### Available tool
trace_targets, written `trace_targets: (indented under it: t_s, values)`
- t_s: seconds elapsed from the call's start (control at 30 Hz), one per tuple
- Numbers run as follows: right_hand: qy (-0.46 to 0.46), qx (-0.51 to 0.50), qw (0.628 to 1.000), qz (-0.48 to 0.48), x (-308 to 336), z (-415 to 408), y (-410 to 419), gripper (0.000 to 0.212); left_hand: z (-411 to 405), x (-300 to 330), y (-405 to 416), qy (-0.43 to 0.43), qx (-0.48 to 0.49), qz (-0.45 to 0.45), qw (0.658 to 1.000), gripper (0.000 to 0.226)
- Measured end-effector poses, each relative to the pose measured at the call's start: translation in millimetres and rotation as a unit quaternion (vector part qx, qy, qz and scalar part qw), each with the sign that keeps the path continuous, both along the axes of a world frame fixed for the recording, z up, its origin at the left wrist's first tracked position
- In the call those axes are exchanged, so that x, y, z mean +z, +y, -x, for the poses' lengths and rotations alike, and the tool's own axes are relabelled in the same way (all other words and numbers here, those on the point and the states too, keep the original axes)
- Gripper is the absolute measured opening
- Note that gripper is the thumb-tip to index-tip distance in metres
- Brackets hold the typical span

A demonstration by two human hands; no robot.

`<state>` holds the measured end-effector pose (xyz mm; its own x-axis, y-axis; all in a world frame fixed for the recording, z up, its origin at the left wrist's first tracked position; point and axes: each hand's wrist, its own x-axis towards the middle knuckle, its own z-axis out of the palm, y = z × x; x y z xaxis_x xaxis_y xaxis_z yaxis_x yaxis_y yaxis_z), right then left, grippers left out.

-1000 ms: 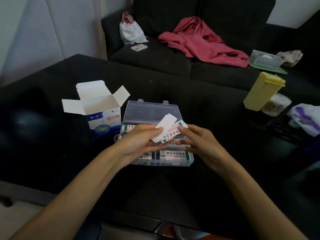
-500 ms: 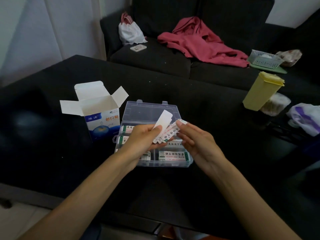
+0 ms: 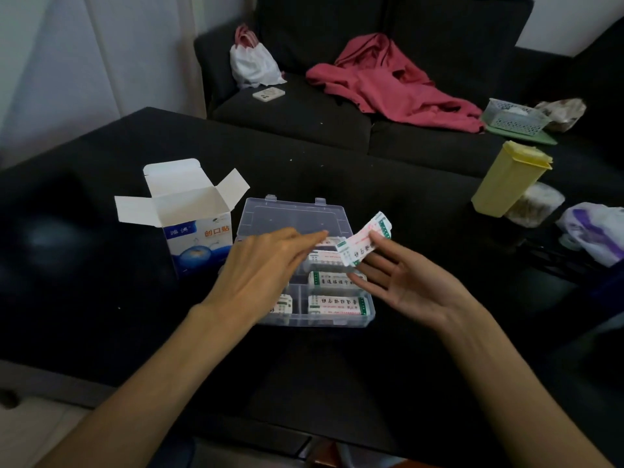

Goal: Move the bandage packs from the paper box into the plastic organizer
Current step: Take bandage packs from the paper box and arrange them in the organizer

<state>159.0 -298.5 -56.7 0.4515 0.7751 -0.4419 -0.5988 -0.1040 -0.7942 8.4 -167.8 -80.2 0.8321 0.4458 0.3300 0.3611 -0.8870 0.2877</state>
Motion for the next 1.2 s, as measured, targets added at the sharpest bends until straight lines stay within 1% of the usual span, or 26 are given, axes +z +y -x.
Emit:
trace_targets:
  t_s: [0.07,0.1,0.13,0.2,0.27,0.33,0.4,0.43,0.47,0.57,0.67,0.73,0.8,0.9,1.03,1.2]
  values:
    - [-0.033,-0.016,0.999,-0.001,-4.3,3.9,4.6,0.024,-5.2,-4.5,-1.1,-0.013,-0.025,-0.004,1.000,0.049]
    - [-0.059,-0.023,0.998,0.000,-7.0,6.5,7.2,0.018,-7.6,-6.9,-2.2,-0.027,-0.035,0.017,0.999,0.049]
    - [-0.088,-0.030,0.996,0.002,-9.9,8.7,9.6,0.014,-9.8,-8.8,-4.2,-0.046,-0.043,0.055,0.996,0.049]
    - [-0.140,-0.050,0.989,0.003,-15.9,11.6,12.2,0.013,-13.1,-10.5,-8.0,-0.077,-0.060,0.170,0.981,0.051]
    - [-0.181,-0.071,0.981,-0.002,-19.4,13.0,12.8,0.018,-16.1,-7.2,-9.8,-0.083,-0.069,0.315,0.943,0.057]
    - [-0.212,-0.090,0.973,-0.009,-18.1,12.5,12.1,0.018,-18.4,-1.2,-9.0,-0.087,-0.049,0.461,0.882,0.060]
    - [-0.222,-0.091,0.971,-0.015,-15.7,11.8,11.1,0.019,-17.9,5.1,-6.0,-0.126,-0.020,0.564,0.816,0.048]
    - [-0.222,-0.084,0.971,-0.014,-15.2,12.0,11.1,0.019,-17.2,7.3,-4.1,-0.141,-0.012,0.582,0.801,0.040]
    - [-0.218,-0.074,0.973,-0.013,-15.0,12.3,10.7,0.019,-16.0,8.1,-2.5,-0.145,-0.009,0.577,0.804,0.035]
    - [-0.189,-0.055,0.980,-0.016,-12.8,9.1,9.2,0.016,-12.0,5.2,1.4,-0.133,0.001,0.531,0.837,0.028]
    - [-0.179,-0.091,0.979,-0.024,-4.3,-6.3,1.0,0.010,-11.1,1.1,4.8,-0.112,0.007,0.492,0.863,0.030]
    - [-0.189,-0.106,0.976,-0.006,0.2,-17.7,-8.1,0.009,-12.3,-4.2,1.5,-0.059,-0.011,0.448,0.892,0.033]
    - [-0.206,-0.077,0.975,0.020,1.1,-23.8,-15.5,0.012,-15.6,-12.2,-2.8,0.003,-0.033,0.393,0.919,0.033]
    - [-0.244,-0.025,0.967,0.061,-1.9,-25.1,-17.7,0.015,-19.0,-18.3,-6.1,0.080,-0.048,0.307,0.947,0.026]
    - [-0.266,-0.010,0.961,0.071,-2.5,-24.7,-15.9,0.016,-19.1,-15.0,-3.9,0.117,-0.048,0.214,0.969,0.019]
    - [-0.257,0.007,0.964,0.072,-3.5,-27.2,-16.0,0.017,-19.7,-15.6,-5.9,0.123,-0.049,0.144,0.981,0.021]
